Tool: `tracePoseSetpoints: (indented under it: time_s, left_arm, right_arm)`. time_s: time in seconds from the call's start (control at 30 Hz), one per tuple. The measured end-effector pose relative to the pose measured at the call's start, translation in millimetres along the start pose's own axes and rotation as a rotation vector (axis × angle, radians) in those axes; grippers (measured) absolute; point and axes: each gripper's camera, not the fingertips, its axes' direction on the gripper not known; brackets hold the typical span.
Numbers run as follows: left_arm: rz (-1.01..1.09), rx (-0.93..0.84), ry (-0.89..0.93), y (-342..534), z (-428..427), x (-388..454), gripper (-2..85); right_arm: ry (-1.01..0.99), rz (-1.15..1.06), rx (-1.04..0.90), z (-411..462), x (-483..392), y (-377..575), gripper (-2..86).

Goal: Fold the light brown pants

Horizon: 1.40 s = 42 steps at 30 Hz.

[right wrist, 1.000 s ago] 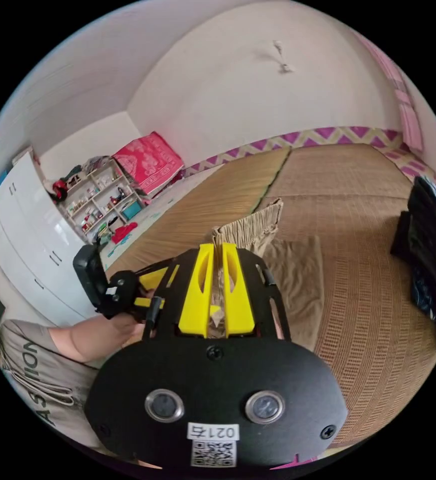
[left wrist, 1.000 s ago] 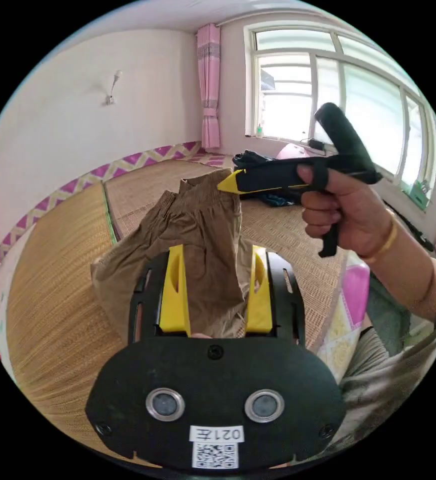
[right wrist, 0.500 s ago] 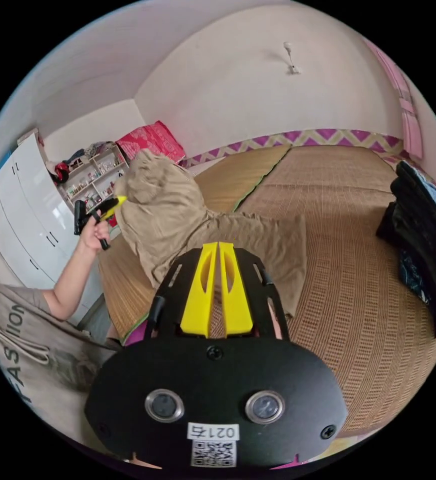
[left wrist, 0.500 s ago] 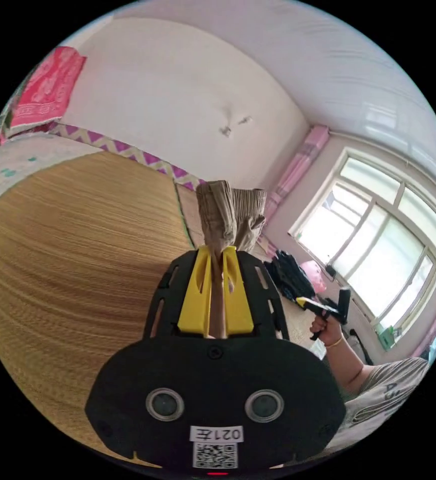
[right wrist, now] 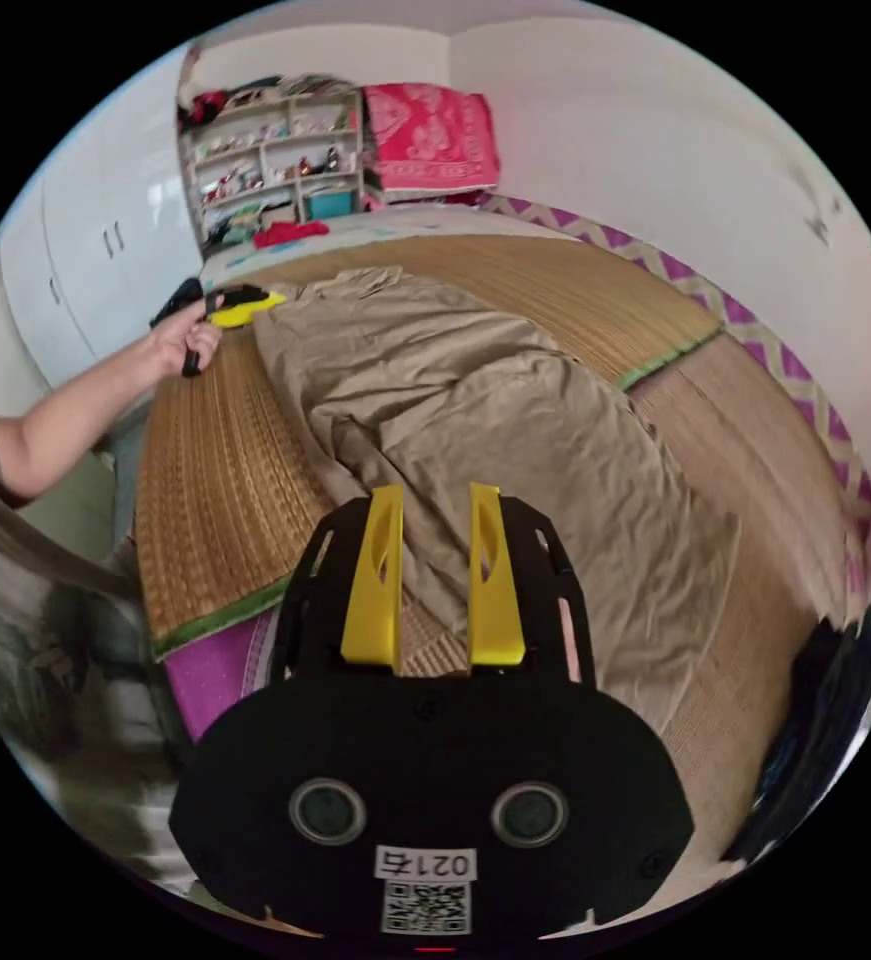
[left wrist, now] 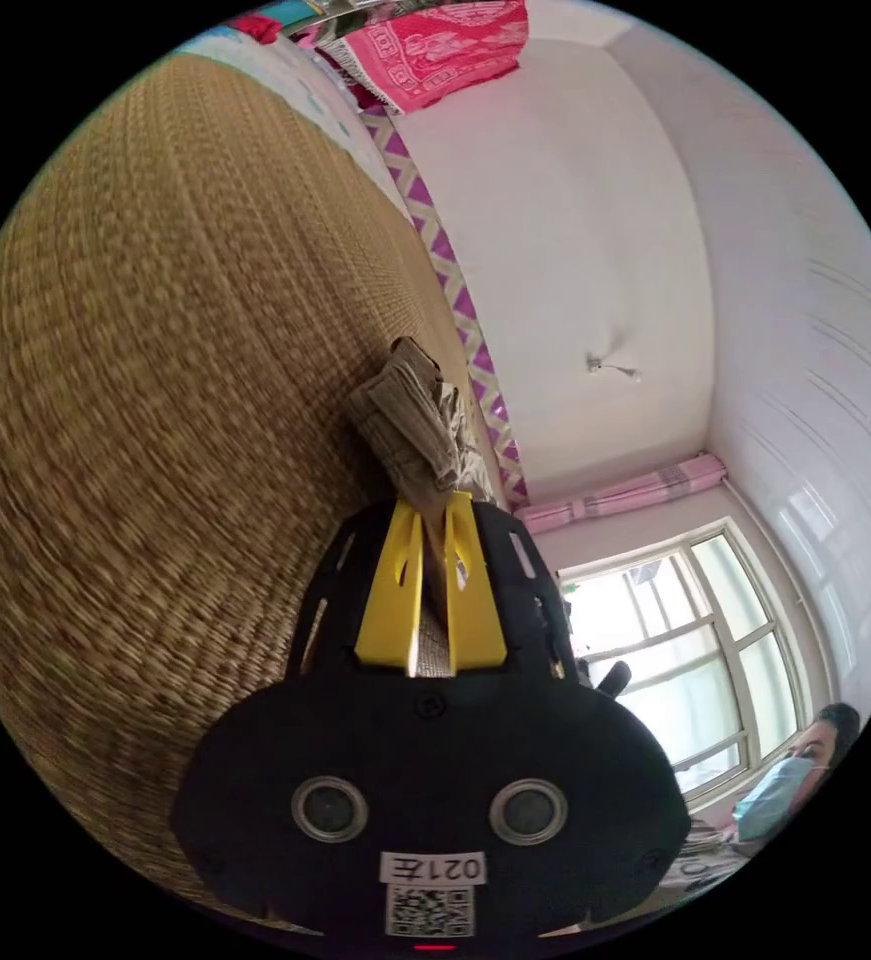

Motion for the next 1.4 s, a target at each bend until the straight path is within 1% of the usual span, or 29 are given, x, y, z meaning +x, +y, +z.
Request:
tracePoseSetpoints:
  time_s: [0.07,0.13,0.23,0.33,0.4,0.5,0.57,0.6,0.63,0.7,0.77,0.8,0.87,0.9,0.97,1.0,1.07,1.1,1.17,1.2,1.27,1.3,1.37,1.4]
  left_arm:
    - [0.028,0.003,-0.005,9,-4,-15,0.8]
    - [0.025,0.013,0.024,23,-11,-42,1.0]
    - [0.043,0.011,0.059,38,-18,-70,1.2]
    - [0.069,0.010,0.066,50,-21,-91,1.3]
    - [0.074,0.012,0.070,57,-23,-104,1.3]
    - [0.083,0.012,0.081,69,-26,-124,1.4]
    - [0.091,0.013,0.082,76,-27,-135,1.5]
    - [0.090,0.014,0.082,80,-28,-142,1.5]
    - [0.089,0.015,0.082,84,-29,-148,1.6]
    - [0.088,0.016,0.085,89,-30,-158,1.7]
    - [0.082,0.014,0.088,94,-30,-168,1.8]
    - [0.081,0.013,0.089,97,-30,-174,1.8]
    - [0.076,0.012,0.092,101,-31,-182,1.8]
    - [0.074,0.012,0.094,104,-31,-187,1.8]
    - [0.074,0.012,0.095,107,-31,-193,1.7]
    - [0.074,0.012,0.099,109,-31,-197,1.7]
    - [0.069,0.008,0.113,112,-30,-204,1.6]
    - [0.066,0.008,0.118,113,-30,-208,1.5]
    - [0.069,0.008,0.113,115,-30,-210,1.3]
    - [0.066,0.008,0.108,116,-29,-212,1.1]
    - [0.042,0.002,0.098,115,-28,-216,0.6]
    - [-0.005,-0.004,0.078,113,-26,-222,0.3]
    - [-0.107,-0.010,0.049,107,-26,-234,-0.2]
    - [-0.158,-0.005,0.027,101,-28,-240,-0.3]
  right_arm:
    - [0.049,-0.130,-0.044,37,-43,-33,10.6]
    - [0.057,-0.182,-0.060,59,-68,-49,10.4]
    - [0.046,-0.142,-0.025,80,-80,-60,9.1]
    - [0.020,-0.077,-0.061,108,-70,-60,9.0]
    - [-0.018,-0.056,-0.051,115,-66,-54,8.9]
    - [0.011,-0.113,-0.056,122,-79,-46,7.4]
    - [0.109,-0.211,-0.071,131,-103,-40,4.1]
    - [0.122,-0.219,-0.078,133,-106,-38,3.1]
    - [0.124,-0.175,-0.081,135,-104,-36,2.4]
    - [0.038,-0.056,-0.040,128,-83,-27,1.6]
    - [-0.066,0.120,0.076,107,-39,0,1.0]
    - [-0.082,0.155,0.105,100,-27,8,0.9]
    - [-0.135,0.289,0.223,64,22,49,0.6]
    - [-0.141,0.326,0.255,53,37,62,0.6]
    - [-0.142,0.474,0.372,1,99,124,0.5]
    - [-0.136,0.512,0.402,-14,115,144,0.5]
    - [-0.061,0.652,0.465,-67,177,226,0.4]
    - [-0.038,0.682,0.478,-80,191,248,0.4]
    - [0.069,0.805,0.486,-119,237,336,0.4]
    - [0.087,0.834,0.485,-125,246,358,0.4]
    - [0.130,0.971,0.437,-131,279,436,0.4]
    - [0.121,1.012,0.426,-128,287,456,0.4]
    - [0.042,1.158,0.409,-106,309,524,0.4]
    - [0.012,1.195,0.415,-100,313,539,0.5]
